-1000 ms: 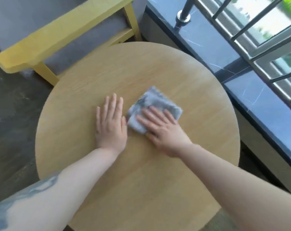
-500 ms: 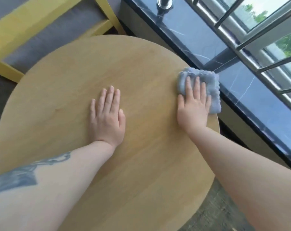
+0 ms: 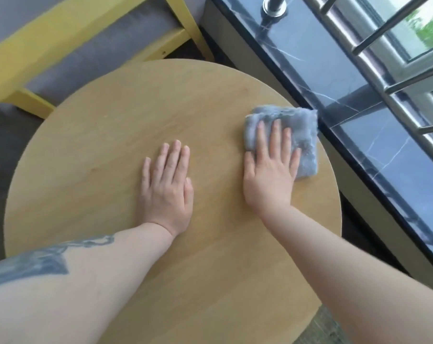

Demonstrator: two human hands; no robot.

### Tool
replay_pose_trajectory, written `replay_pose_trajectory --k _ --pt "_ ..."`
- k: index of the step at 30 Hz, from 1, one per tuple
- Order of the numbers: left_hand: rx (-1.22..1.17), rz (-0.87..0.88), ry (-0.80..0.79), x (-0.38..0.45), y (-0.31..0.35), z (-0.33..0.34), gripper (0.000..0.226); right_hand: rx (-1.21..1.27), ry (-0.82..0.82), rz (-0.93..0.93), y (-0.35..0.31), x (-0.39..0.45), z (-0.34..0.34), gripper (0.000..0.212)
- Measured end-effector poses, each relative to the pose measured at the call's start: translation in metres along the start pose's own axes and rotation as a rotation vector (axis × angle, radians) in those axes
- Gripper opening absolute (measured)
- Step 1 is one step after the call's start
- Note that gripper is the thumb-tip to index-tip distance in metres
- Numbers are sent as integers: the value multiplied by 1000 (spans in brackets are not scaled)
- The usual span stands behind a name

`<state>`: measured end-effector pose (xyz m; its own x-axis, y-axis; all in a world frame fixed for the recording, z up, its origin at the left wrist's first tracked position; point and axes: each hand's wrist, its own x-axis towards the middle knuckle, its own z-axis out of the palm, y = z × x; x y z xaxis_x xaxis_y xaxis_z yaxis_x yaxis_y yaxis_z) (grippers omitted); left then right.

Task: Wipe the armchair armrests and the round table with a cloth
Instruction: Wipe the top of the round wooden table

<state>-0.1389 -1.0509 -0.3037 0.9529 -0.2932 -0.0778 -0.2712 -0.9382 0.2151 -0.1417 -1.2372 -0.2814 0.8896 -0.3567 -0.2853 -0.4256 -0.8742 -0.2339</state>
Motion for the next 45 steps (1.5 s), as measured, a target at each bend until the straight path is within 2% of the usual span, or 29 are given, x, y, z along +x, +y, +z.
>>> replay_pose_trajectory --k 3,4,5,6,8,10,11,12,14,16,17,18,21,23,26,27,29,31,32,33,34,36,37,38,39,42,44,45 --pt "-5 11 30 -1 0 2 52 -27 -130 -522 -36 -3 10 55" --pt "-9 9 38 0 0 2 52 -44 -152 -644 -43 18 6 54" --pt "-13 5 29 0 0 1 54 -71 -156 -690 -48 41 1 53" --pt "-16 2 14 -1 0 1 56 -91 -139 -653 -49 64 -4 53" --pt "-27 1 1 -1 0 -1 58 -47 -58 -363 -39 97 -14 53" --pt "-35 2 -7 -1 0 -2 58 15 31 -49 -30 91 -14 55" --pt "-33 2 -8 -1 -1 -2 58 -3 49 -3 -33 77 -9 57" --pt "-29 2 -6 -1 -1 -2 58 -37 46 -70 -41 59 -4 58" --pt "-25 4 -5 -1 -1 0 58 -70 -67 -388 -61 39 5 57" --pt "-34 5 -4 0 0 0 58 -99 -187 -652 -80 59 -1 55" --pt "-39 6 -3 0 0 0 58 -124 -211 -699 -86 76 -5 55" --pt "-48 9 -2 -1 -1 0 58 -139 -204 -680 -88 93 -8 55" --pt "-114 0 25 -2 -2 -1 57 -80 -68 -371 -64 104 -9 54" --pt "-215 -11 66 0 -3 -1 56 -58 -1 -221 -46 70 -5 54" --pt "-456 16 138 -4 -13 -4 55 -66 -20 -205 -45 -12 15 57" --pt "-498 16 164 -9 -21 -5 53 -70 -47 -280 -54 -37 24 58" --pt "-498 -68 215 -22 -46 -8 50 -75 -155 -566 -80 -65 42 57" --pt "-462 -185 236 -38 -78 -13 50 -137 -239 -897 -109 -49 46 56" --pt "-438 -212 226 -45 -93 -16 50 -165 -226 -972 -122 -30 45 55" --pt "-409 -220 195 -50 -107 -19 52 -171 -211 -932 -132 -10 42 55" --pt "-370 -223 152 -55 -121 -22 53 -152 -176 -784 -138 6 39 55" --pt "-282 -268 88 -61 -147 -31 54 -68 -61 -360 -139 17 38 57" --pt "-228 -290 77 -64 -159 -35 53 -44 -18 -208 -142 8 41 58" --pt "-174 -293 67 -69 -170 -38 52 -60 5 -137 -149 -10 48 59" --pt "-130 -281 59 -73 -178 -40 52 -89 4 -182 -157 -32 56 59" --pt "-108 -293 106 -82 -188 -38 52 -121 -130 -661 -192 -81 78 56" --pt "-138 -376 153 -81 -188 -34 54 -199 -232 -970 -222 -62 78 54" --pt "-149 -404 168 -80 -188 -32 55 -235 -233 -1037 -235 -43 77 54"
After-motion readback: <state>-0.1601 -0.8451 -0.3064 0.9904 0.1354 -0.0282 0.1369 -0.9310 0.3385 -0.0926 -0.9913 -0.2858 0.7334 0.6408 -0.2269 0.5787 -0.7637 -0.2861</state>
